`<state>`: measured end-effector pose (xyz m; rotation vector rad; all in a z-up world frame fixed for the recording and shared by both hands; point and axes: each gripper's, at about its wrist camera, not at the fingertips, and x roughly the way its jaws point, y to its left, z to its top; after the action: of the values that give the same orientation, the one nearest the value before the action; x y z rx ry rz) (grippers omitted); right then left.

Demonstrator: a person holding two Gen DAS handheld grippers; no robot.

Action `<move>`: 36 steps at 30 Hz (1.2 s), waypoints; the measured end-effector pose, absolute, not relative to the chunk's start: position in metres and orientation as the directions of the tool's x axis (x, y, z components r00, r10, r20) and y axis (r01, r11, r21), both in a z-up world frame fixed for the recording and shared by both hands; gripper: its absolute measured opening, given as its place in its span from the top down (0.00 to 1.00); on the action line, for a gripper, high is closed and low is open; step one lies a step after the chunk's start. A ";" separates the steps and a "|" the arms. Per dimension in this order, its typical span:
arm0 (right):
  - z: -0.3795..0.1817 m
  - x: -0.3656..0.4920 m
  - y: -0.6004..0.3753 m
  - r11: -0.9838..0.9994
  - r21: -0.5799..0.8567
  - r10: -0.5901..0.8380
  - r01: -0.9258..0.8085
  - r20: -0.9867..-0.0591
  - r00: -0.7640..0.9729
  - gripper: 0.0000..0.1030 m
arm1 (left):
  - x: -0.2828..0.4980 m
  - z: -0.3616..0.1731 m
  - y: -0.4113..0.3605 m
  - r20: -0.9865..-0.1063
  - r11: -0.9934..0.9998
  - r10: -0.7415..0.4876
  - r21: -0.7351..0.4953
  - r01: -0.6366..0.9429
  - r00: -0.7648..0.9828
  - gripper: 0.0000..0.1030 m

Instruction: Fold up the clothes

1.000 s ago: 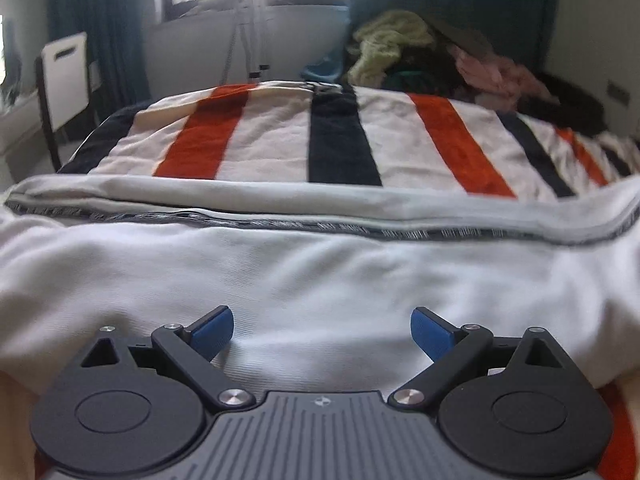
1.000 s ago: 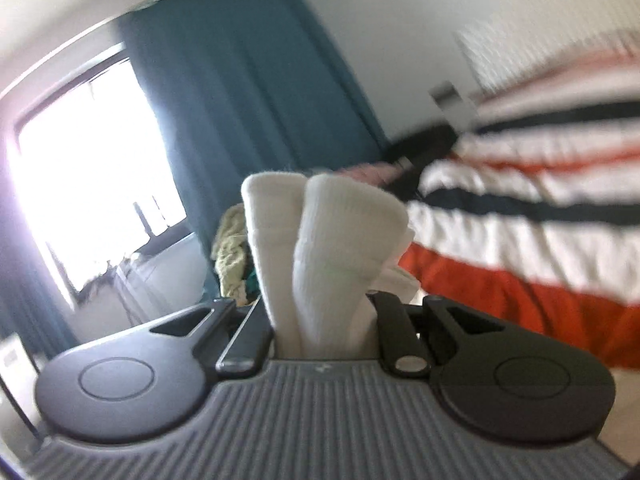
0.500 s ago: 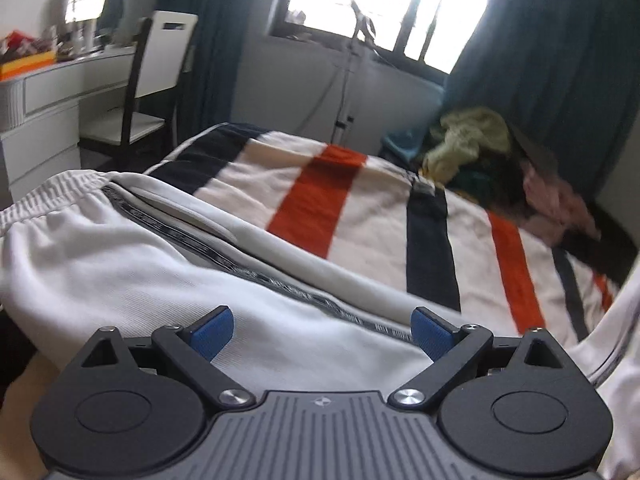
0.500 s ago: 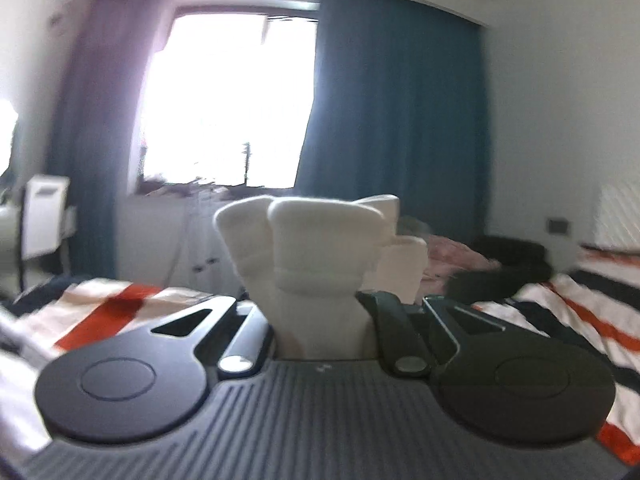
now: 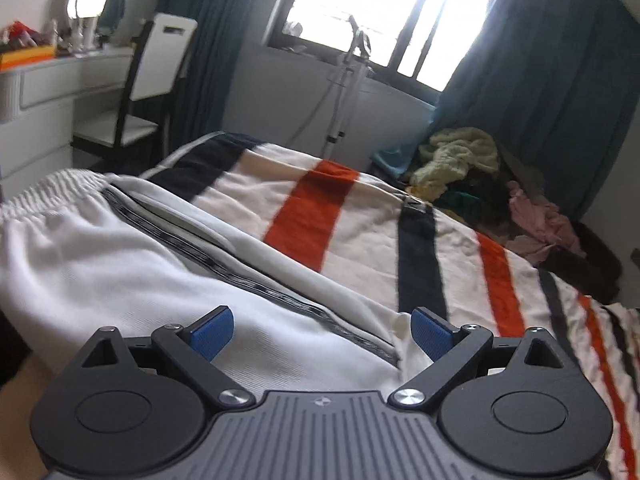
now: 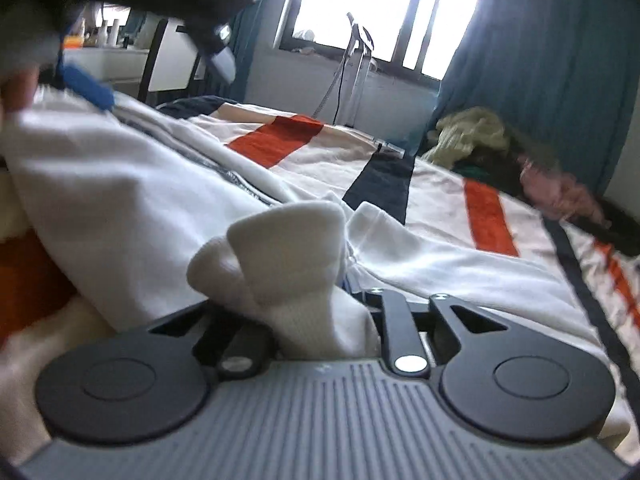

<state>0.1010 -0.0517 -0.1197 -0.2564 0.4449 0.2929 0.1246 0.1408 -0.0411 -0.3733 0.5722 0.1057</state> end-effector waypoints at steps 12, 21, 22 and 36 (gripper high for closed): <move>-0.069 0.040 -0.130 0.894 0.097 0.417 -0.438 -0.540 0.731 0.23 | 0.124 -0.065 0.112 -0.604 0.895 -0.270 -0.445 -0.035 0.750 0.06; -0.065 0.038 -0.216 0.967 0.219 0.218 -0.131 -0.443 0.870 0.52 | 0.118 -0.085 0.082 -0.662 0.912 -0.309 -0.411 0.014 0.683 0.13; -0.069 0.040 -0.222 0.978 0.193 0.164 -0.084 -0.450 0.878 0.63 | 0.118 -0.087 0.079 -0.662 0.914 -0.310 -0.404 0.023 0.683 0.14; -0.116 0.062 -0.249 0.964 0.257 0.092 0.073 -0.574 0.813 0.73 | 0.126 -0.106 0.037 -0.718 0.970 -0.238 -0.212 0.119 0.654 0.21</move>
<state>0.0623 -0.2490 -0.1157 0.2750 0.6226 0.0103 0.1257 0.0372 -0.1057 -0.1512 0.8343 -0.2033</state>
